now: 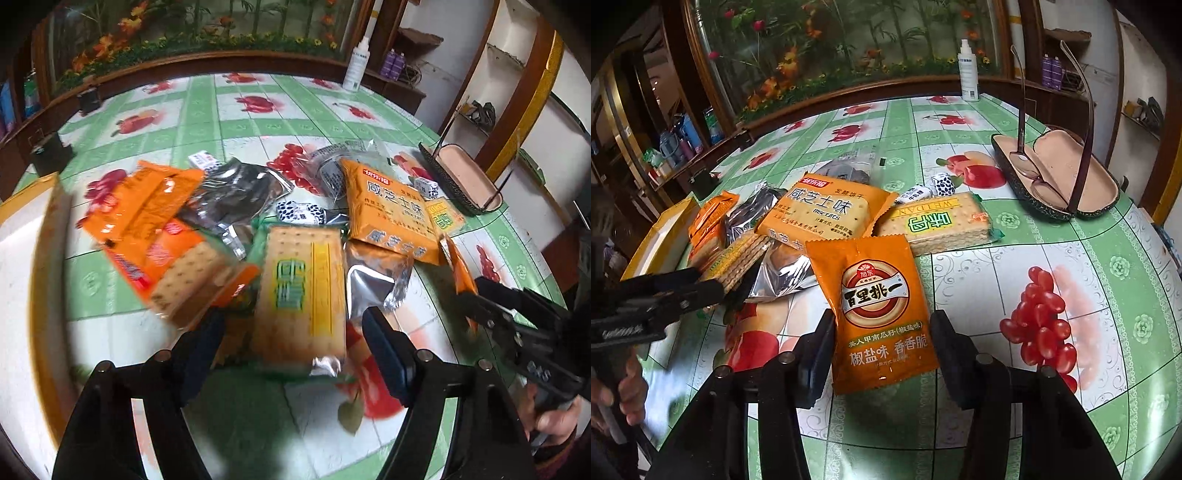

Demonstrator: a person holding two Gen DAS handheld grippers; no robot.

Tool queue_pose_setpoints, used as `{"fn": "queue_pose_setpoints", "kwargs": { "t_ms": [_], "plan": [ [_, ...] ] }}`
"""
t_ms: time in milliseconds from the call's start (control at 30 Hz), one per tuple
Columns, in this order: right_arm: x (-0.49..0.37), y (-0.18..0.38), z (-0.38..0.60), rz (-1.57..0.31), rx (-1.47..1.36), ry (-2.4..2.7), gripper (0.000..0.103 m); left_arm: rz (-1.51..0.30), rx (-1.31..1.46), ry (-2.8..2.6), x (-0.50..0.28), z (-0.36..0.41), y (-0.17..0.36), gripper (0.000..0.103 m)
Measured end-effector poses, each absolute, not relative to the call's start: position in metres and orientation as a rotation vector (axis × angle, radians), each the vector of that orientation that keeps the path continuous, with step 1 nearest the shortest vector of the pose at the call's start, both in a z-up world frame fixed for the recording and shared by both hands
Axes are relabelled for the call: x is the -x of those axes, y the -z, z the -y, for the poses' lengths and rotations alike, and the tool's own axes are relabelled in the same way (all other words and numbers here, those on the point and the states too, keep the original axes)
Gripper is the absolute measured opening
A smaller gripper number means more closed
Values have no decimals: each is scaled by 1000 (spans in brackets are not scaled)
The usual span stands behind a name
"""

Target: Organize snacks

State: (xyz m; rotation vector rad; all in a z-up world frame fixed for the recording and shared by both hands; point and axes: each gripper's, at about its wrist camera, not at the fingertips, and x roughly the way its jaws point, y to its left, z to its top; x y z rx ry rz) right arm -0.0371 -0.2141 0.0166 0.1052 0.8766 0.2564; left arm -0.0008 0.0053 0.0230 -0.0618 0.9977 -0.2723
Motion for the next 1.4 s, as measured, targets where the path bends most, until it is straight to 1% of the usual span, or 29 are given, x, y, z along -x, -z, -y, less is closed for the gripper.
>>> {"fn": "queue_pose_setpoints", "kwargs": {
  "t_ms": [67,100,133,200,733,933,1167,1400],
  "plan": [
    [37,-16,216,-876,-113,-259,55,-989,35,249,-5,-1,-21,76],
    [37,-16,217,-875,-113,-259,55,-983,24,239,-6,1,-20,64],
    [37,-16,216,-873,-112,-260,55,-979,14,228,-6,3,-20,48],
    [38,-16,216,-872,-113,-261,55,-972,4,218,-3,3,-21,46],
    [42,-21,218,-848,-116,-245,55,-939,91,278,66,-19,-29,46],
    [47,-20,223,-879,-227,-298,55,-892,121,285,77,-34,-48,46],
    [59,-41,180,-861,-175,-396,55,-835,178,248,85,-69,-69,46],
    [59,-66,118,-858,-129,-546,55,-782,239,131,93,-135,-85,46]
  ]
}}
